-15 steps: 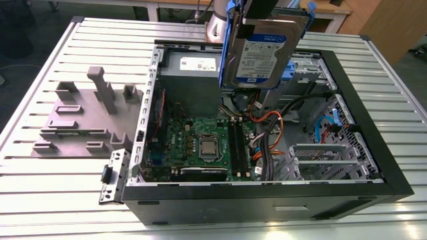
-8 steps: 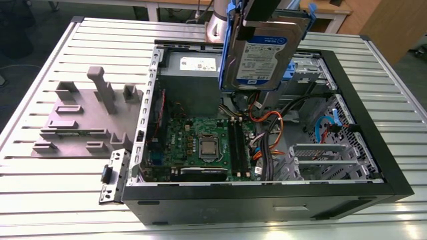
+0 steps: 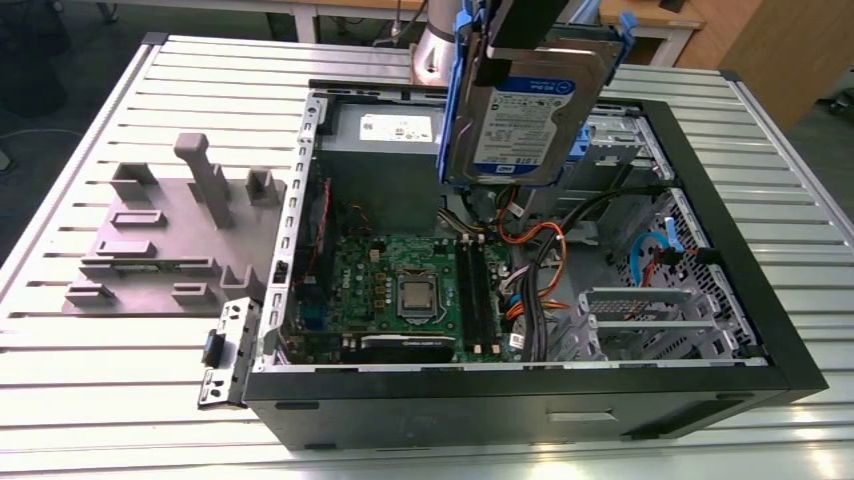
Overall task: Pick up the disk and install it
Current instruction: 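Insert the disk into the insertion slot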
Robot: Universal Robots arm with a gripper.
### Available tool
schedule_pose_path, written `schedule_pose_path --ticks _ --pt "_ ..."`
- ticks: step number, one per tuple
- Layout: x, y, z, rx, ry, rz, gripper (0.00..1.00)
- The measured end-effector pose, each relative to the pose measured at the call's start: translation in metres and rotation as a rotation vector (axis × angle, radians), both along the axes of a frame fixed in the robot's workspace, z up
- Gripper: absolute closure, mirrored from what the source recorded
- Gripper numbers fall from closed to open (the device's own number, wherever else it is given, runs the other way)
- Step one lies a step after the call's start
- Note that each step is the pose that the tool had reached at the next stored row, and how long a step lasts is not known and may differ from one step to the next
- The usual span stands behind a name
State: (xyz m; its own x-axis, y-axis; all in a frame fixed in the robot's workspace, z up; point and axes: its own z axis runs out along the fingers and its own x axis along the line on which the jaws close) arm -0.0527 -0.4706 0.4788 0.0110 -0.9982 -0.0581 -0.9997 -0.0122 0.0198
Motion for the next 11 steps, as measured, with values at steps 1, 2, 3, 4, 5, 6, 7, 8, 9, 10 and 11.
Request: schedule_pose_path --ticks 1,2,3,4,5,6,7,8,9,10,11 --pt "0.0000 -0.0003 0.0000 0.0000 0.0000 0.000 0.63" --pt "0.0001 -0.0003 -0.0001 0.0000 0.0000 0.000 0.63" --pt "0.0005 -0.0004 -0.0001 0.0000 0.0000 0.000 0.63" --pt "0.0012 -0.0004 -0.0001 0.0000 0.0000 0.000 0.63" --pt "0.0021 -0.0004 -0.0002 0.0000 0.0000 0.000 0.63" --pt "0.0032 -0.0004 -0.0002 0.0000 0.0000 0.000 0.63" --pt "0.0044 -0.0004 -0.0001 0.0000 0.0000 0.000 0.63" --pt "0.0055 -0.0004 -0.0002 0.0000 0.0000 0.000 0.63" --pt "0.0062 -0.0004 -0.0002 0.0001 0.0000 0.000 0.63" --pt "0.0063 -0.0004 -0.0003 0.0001 0.0000 0.000 0.63" --pt "0.0063 -0.0004 -0.0003 0.0000 0.0000 0.000 0.63"
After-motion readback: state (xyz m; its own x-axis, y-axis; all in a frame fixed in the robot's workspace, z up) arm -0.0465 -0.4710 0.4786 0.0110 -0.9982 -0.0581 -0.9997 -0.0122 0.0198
